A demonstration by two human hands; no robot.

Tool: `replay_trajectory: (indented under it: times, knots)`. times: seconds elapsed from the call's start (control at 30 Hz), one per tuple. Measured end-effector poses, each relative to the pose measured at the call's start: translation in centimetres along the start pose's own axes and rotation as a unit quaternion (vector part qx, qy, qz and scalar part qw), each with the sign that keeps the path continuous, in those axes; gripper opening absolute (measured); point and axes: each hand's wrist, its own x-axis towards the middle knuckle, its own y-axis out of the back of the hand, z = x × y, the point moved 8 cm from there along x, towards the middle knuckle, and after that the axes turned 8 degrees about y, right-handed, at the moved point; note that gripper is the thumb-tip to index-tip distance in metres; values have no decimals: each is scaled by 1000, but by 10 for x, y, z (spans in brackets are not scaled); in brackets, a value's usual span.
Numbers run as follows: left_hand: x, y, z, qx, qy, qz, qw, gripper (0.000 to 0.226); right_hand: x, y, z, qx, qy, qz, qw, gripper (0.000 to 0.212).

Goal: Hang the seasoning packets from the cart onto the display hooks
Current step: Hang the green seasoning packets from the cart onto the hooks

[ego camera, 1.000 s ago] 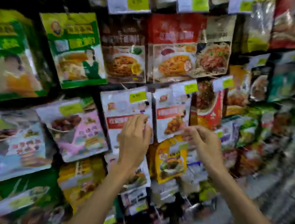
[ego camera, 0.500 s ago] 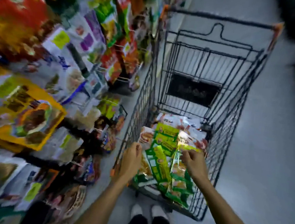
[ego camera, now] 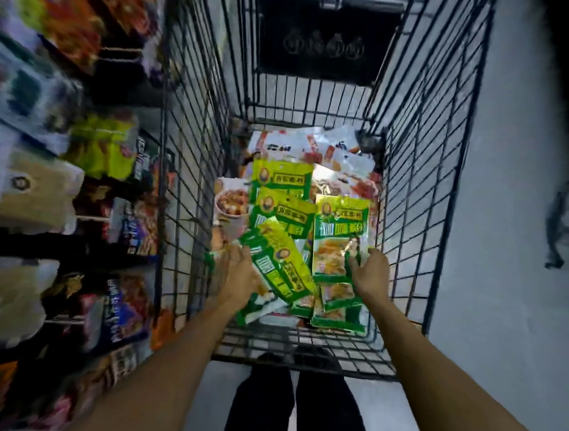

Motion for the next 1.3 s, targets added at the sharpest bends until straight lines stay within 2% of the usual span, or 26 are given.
replay_trajectory:
  times: [0.07,0.2,0.3,0.43,0.53,0.6,0.67,0.77,0.83,0.93,1.03,1.17,1.3]
  knots:
    - [6,-4,3,92,-22,17,995,63,8,-6,6,4,-19,1,1000,42]
    - [12,-8,10,113,-47,80,989,63,20,-21,14,43,-64,-3,997,52]
    - [17,-9,5,49,-44,86,994,52,24,-25,19,36,-92,22,995,61]
    - [28,-2,-8,-119,-28,17,992,28,23,-18,23,31,-123,66,990,73]
    - [32,4,-14,-204,-25,-21,978,32,22,-17,22,76,-134,62,986,47]
    - [34,7,-14,-208,-32,-47,976,29,19,-18,21,148,-139,57,977,42]
    - [34,9,-15,-206,-35,-75,975,45,16,-18,25,215,-152,50,963,39]
    - [32,14,-14,-204,-50,-92,973,43,9,-20,25,309,-168,17,936,38]
    - [27,23,-13,-224,-61,-76,970,46,4,-18,16,346,-151,-10,926,40]
    - [14,47,-11,-281,-78,-35,956,51,-1,-1,-6,358,-97,-10,929,27]
    - [-1,83,-18,-298,-41,23,953,20,-5,30,-36,359,-61,-3,931,16]
    - [-32,153,-33,-407,-3,104,907,5,-10,82,-97,375,7,-23,927,13]
    - [-85,231,-56,-533,11,192,824,6,-24,134,-181,395,97,-55,912,13]
